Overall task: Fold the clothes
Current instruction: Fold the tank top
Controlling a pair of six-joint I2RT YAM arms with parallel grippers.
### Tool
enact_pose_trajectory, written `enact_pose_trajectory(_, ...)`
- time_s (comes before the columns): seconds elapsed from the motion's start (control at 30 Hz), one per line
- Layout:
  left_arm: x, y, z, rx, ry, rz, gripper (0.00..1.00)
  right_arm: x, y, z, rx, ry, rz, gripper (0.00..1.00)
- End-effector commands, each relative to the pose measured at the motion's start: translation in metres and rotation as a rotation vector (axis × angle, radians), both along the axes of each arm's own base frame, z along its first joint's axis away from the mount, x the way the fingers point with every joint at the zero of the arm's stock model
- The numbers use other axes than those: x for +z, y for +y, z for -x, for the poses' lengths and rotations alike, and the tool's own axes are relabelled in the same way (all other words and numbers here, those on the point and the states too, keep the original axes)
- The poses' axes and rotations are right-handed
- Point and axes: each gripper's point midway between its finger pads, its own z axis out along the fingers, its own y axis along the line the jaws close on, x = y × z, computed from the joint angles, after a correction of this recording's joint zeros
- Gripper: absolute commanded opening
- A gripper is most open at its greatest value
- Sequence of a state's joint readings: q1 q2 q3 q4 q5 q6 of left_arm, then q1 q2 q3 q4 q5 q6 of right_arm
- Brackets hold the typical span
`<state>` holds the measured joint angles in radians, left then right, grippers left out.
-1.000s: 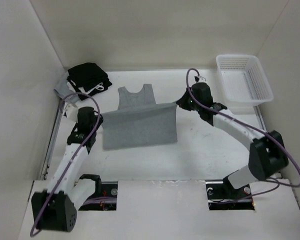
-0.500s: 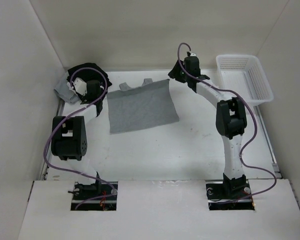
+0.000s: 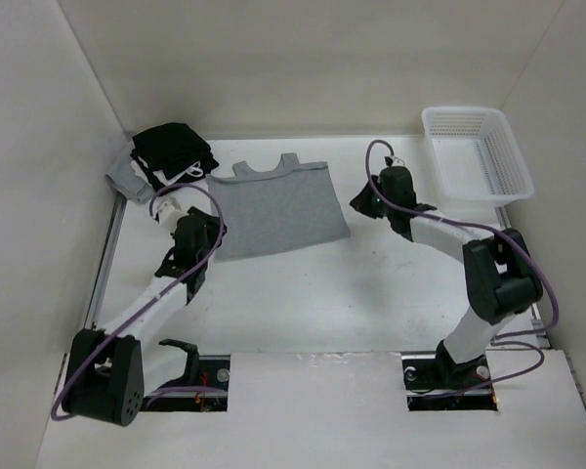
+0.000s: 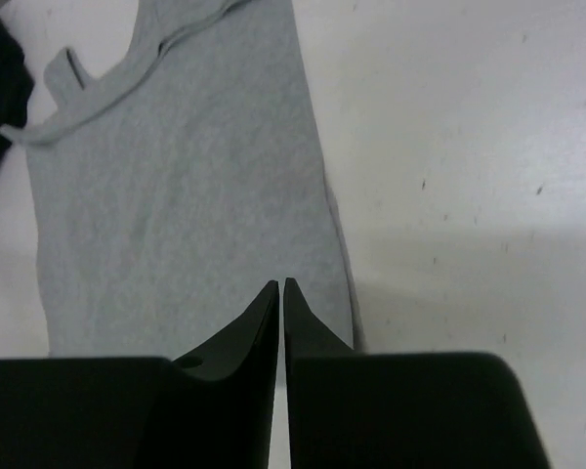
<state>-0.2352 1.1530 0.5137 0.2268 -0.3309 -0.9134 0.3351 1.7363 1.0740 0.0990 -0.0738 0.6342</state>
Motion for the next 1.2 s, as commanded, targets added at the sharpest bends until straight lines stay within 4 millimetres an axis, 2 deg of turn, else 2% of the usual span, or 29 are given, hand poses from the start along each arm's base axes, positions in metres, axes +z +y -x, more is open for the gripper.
enact_pose_trajectory(0.0,-0.034,0.006,0.035,-0.025,0.102,0.016,0.38,0.000,0.006,0.026,-0.007,-0.061,-0.030,0.17)
enact_pose_trajectory(0.07,-0.051,0.000,0.050,-0.059,0.140,0.063,0.40,-0.013,-0.003,0.041,-0.029,-0.047,-0.013,0.29)
enact_pose_trajectory(0.17,-0.064,0.000,0.055,-0.056,0.151,0.094,0.46,-0.025,-0.005,0.054,-0.024,-0.029,-0.026,0.38)
enact_pose_trajectory(0.3,-0.072,-0.006,0.053,-0.091,0.165,0.121,0.49,-0.040,-0.006,0.056,-0.023,0.011,-0.033,0.43)
enact_pose_trajectory(0.53,-0.098,0.006,0.063,-0.030,0.245,0.108,0.46,-0.054,0.006,0.051,-0.005,0.057,-0.063,0.48)
enact_pose_trajectory(0.67,-0.103,0.010,0.057,-0.013,0.239,0.110,0.46,-0.058,0.008,0.047,-0.007,0.069,-0.067,0.47)
enact_pose_trajectory(0.87,-0.109,0.008,0.053,-0.024,0.257,0.121,0.26,-0.061,0.009,0.047,-0.009,0.077,-0.073,0.41)
enact_pose_trajectory(1.03,-0.104,0.015,0.053,-0.005,0.241,0.111,0.17,-0.067,0.017,0.048,0.016,0.107,-0.099,0.37)
enact_pose_trajectory(1.13,-0.102,0.017,0.051,-0.002,0.233,0.107,0.13,-0.068,0.019,0.046,0.013,0.111,-0.111,0.28)
enact_pose_trajectory(1.17,-0.102,0.016,0.051,-0.006,0.230,0.105,0.12,-0.069,0.018,0.045,0.007,0.109,-0.111,0.21)
